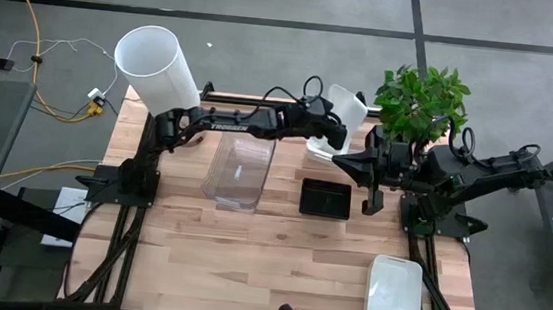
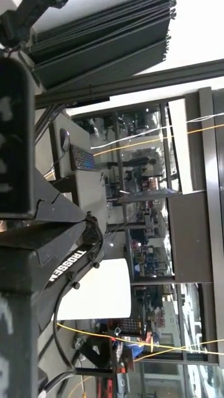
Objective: Stack baskets by color
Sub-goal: Stack the left white bin on top of the top white bin
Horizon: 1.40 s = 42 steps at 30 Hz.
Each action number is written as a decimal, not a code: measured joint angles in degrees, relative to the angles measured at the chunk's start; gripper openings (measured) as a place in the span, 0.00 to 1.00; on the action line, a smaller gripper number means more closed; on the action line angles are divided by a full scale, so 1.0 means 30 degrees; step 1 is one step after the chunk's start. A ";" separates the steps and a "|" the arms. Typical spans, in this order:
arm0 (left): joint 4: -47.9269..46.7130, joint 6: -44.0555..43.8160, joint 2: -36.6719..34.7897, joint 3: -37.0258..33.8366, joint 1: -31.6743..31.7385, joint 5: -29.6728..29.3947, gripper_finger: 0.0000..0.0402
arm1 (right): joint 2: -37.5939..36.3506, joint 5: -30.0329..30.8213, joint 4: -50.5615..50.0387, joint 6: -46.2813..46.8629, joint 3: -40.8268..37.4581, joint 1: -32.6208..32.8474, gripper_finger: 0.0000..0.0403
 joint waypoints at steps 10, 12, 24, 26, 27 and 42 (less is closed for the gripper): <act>-0.1169 0.0384 -0.0095 0.0022 -0.0195 -0.0483 0.00 | -0.0007 0.0007 0.0007 -0.0388 0.0000 0.0000 0.00; -0.1162 0.0328 -0.0092 0.0022 -0.0240 -0.0596 0.00 | -0.0007 0.0007 0.0004 -0.0386 0.0000 0.0000 0.00; -0.1293 0.0277 -0.0095 0.0022 -0.0291 -0.1107 0.23 | -0.0007 0.0007 0.0007 -0.0382 0.0000 0.0000 0.00; -0.1207 0.0142 -0.0092 0.0022 -0.0248 -0.1107 0.30 | -0.0007 0.0007 0.0005 -0.0382 0.0000 0.0000 0.00; -0.1153 0.0096 -0.0092 0.0022 -0.0200 -0.1082 0.32 | -0.0007 0.0004 0.0003 -0.0382 0.0000 0.0000 0.00; -0.4509 0.2991 -0.2930 0.3311 0.1901 0.2227 0.49 | -0.0007 0.0007 0.0015 -0.0724 -0.0007 -0.0007 0.00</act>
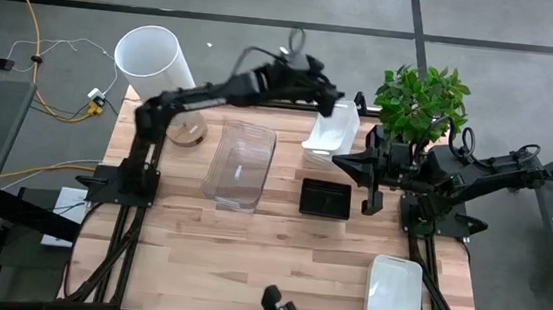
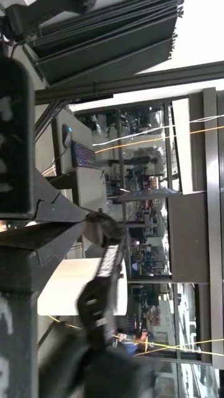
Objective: Stack baskets by color
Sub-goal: Stack the left white bin on top of the top white bin
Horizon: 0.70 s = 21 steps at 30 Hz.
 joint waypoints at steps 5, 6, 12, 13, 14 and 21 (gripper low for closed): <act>-0.1443 0.2687 -0.3094 -0.0003 0.0295 0.2436 0.41 | 0.0000 0.0078 -0.0039 -0.0005 0.0000 0.0000 0.00; -0.1892 0.3343 -0.3874 -0.0120 0.0100 0.2867 0.37 | 0.0000 0.0193 -0.0142 0.0018 0.0000 0.0000 0.00; -0.2942 0.6351 -0.8634 -0.3021 -0.2561 0.3314 0.04 | 0.0000 0.1662 -0.1319 0.0686 0.0000 -0.0007 0.00; -0.2850 0.6256 -0.9467 -0.3887 -0.3124 0.3103 0.03 | 0.0000 0.2054 -0.1630 0.1129 0.0000 -0.0007 0.00; -0.2662 0.6127 -1.0250 -0.4855 -0.3701 0.2759 0.03 | 0.0062 0.2560 -0.1916 0.1669 0.0000 -0.0007 0.00; 0.2718 0.4785 -1.5381 -1.3560 -0.7834 -0.0664 0.00 | 0.1133 0.5064 -0.7293 0.6779 0.0000 -0.0383 0.00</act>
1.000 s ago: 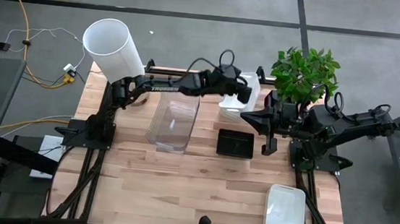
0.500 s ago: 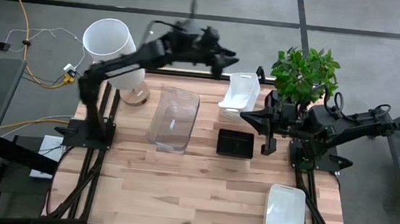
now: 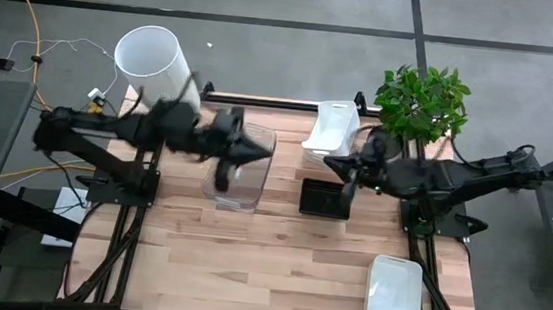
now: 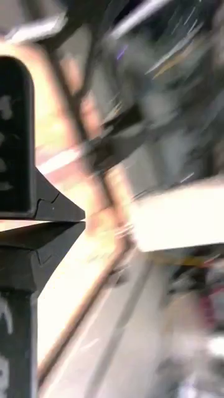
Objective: Stack baskets by color
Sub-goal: Stack the left white bin on top of the top white bin
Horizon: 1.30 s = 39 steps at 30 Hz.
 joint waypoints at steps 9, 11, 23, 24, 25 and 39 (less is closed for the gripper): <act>0.9222 -0.0665 -0.3673 -0.6700 -0.2892 -0.3108 0.00 | 0.2231 0.3277 -1.2895 1.2237 0.0000 -0.2255 0.00; 0.9218 -0.0665 -0.4016 -0.6871 -0.3112 -0.3628 0.00 | 0.2874 0.3237 -1.4908 1.3390 -0.0007 -0.3215 0.00; 0.9085 -0.0729 -0.4154 -0.6887 -0.3232 -0.3711 0.00 | 0.7075 0.0896 -1.2608 1.0229 -0.0015 -0.8363 0.00; 0.9088 -0.0727 -0.4154 -0.6887 -0.3232 -0.3711 0.00 | 0.7417 0.0742 -1.2235 0.9898 -0.0015 -0.8649 0.00; 0.9088 -0.0731 -0.4154 -0.6887 -0.3232 -0.3711 0.00 | 0.7710 0.0477 -1.1683 0.9557 -0.0015 -0.8913 0.00; 0.9088 -0.0666 -0.4154 -0.6887 -0.3232 -0.3704 0.00 | 0.7468 -0.0093 -0.8121 0.7414 -0.0015 -0.9205 0.00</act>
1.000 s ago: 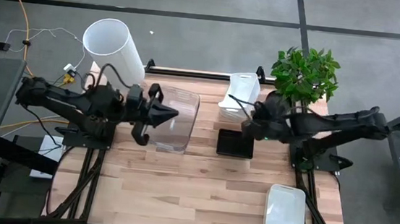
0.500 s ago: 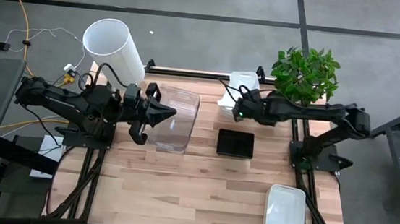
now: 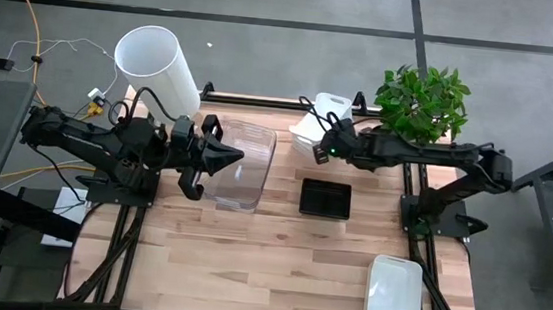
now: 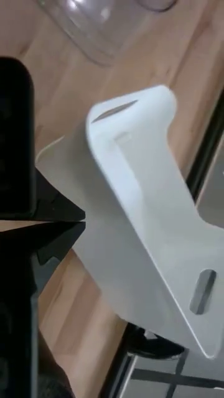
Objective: Stack baskets by color
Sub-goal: Stack the left white bin on top of the top white bin
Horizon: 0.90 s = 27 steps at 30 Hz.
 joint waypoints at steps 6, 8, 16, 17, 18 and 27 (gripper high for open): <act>0.0000 -0.0011 0.0007 0.0000 0.0000 0.0004 0.00 | 0.0702 -0.1108 -0.0339 -0.0806 0.0000 -0.1092 0.00; 0.0000 -0.0014 0.0007 -0.0002 0.0000 0.0006 0.00 | 0.1168 -0.1329 0.0451 -0.0904 0.0000 -0.1217 0.00; 0.0000 -0.0058 0.0007 -0.0007 0.0000 0.0007 0.00 | 0.1820 -0.2639 0.1773 -0.1689 0.0000 -0.1069 0.00; 0.0000 -0.0058 0.0007 -0.0007 0.0000 0.0008 0.00 | 0.1525 -0.2563 0.1729 -0.1709 0.0000 -0.0942 0.00; 0.0000 -0.0050 0.0007 -0.0007 0.0000 0.0015 0.00 | 0.1114 -0.2461 0.1851 -0.1712 0.0000 -0.0776 0.00; 0.0000 -0.0007 0.0015 -0.0007 0.0000 0.0015 0.00 | -0.1884 0.1468 0.2777 -0.2113 0.0022 0.0596 0.00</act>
